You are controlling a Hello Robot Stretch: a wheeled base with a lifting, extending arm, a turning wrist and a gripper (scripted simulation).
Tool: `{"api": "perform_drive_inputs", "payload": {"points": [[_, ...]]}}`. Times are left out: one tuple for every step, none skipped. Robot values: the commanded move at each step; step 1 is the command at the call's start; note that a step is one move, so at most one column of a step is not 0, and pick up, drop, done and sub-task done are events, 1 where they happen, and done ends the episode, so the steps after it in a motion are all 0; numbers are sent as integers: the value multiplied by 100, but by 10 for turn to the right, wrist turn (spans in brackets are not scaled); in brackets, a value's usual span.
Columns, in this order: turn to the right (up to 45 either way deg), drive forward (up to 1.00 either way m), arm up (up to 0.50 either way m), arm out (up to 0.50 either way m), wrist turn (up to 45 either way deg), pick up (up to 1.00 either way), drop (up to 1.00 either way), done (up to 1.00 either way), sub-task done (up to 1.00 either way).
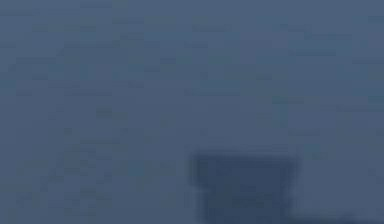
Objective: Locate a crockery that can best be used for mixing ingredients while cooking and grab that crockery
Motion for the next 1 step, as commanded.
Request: {"api": "perform_drive_inputs", "payload": {"points": [[0,0,-26,0,0,0,0,0,0]]}}
